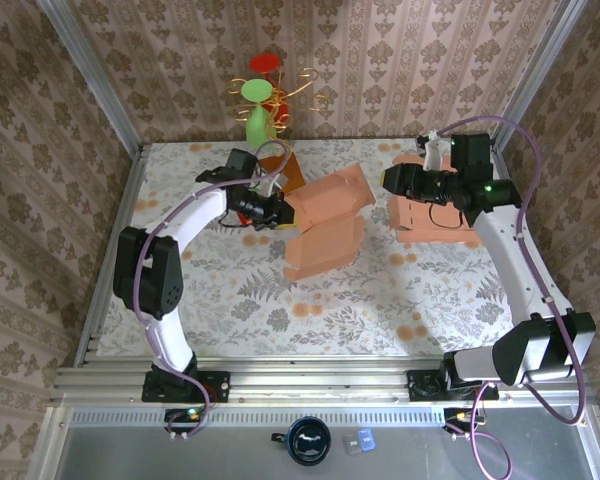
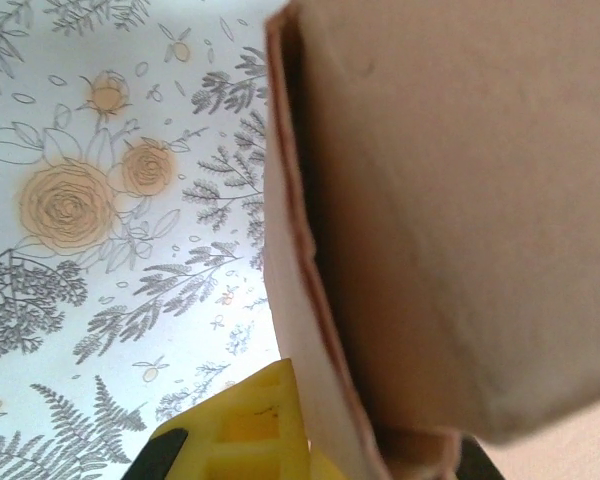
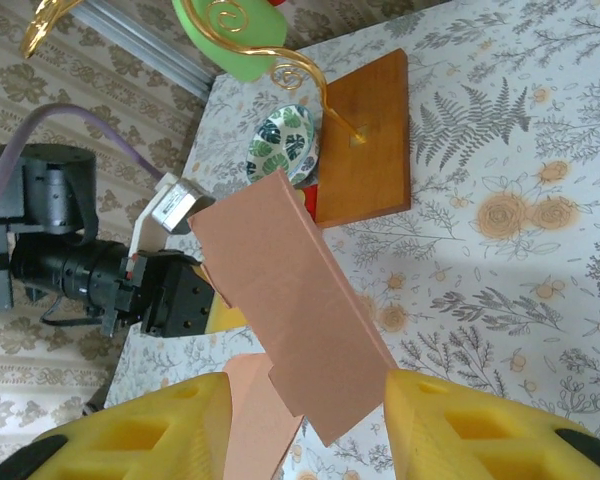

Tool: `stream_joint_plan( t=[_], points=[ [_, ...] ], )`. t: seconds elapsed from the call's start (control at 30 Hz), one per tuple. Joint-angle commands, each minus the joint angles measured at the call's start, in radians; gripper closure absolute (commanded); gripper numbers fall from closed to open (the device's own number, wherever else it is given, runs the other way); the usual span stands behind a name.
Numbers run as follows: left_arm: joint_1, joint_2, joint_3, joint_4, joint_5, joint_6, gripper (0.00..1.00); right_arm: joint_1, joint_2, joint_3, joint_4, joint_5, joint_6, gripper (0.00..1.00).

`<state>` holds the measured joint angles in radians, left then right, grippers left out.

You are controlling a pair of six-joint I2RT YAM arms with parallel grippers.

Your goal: Fold the paper box

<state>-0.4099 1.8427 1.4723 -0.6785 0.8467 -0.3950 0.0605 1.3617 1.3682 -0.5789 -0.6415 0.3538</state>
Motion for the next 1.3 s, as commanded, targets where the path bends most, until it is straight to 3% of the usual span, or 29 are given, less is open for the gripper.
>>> stream_joint_plan(
  t=[0.0, 0.7, 1.27],
  points=[
    [-0.002, 0.031, 0.048, -0.085, 0.092, 0.07, 1.0, -0.004, 0.013, -0.006, 0.021, -0.072, -0.049, 0.54],
    [-0.002, 0.053, 0.086, -0.13, 0.111, 0.092, 1.0, 0.014, 0.139, 0.001, 0.07, -0.217, -0.061, 0.49],
    [-0.003, 0.062, 0.094, -0.137, 0.112, 0.094, 1.0, 0.072, 0.17, 0.064, 0.003, -0.174, -0.11, 0.52]
  ],
)
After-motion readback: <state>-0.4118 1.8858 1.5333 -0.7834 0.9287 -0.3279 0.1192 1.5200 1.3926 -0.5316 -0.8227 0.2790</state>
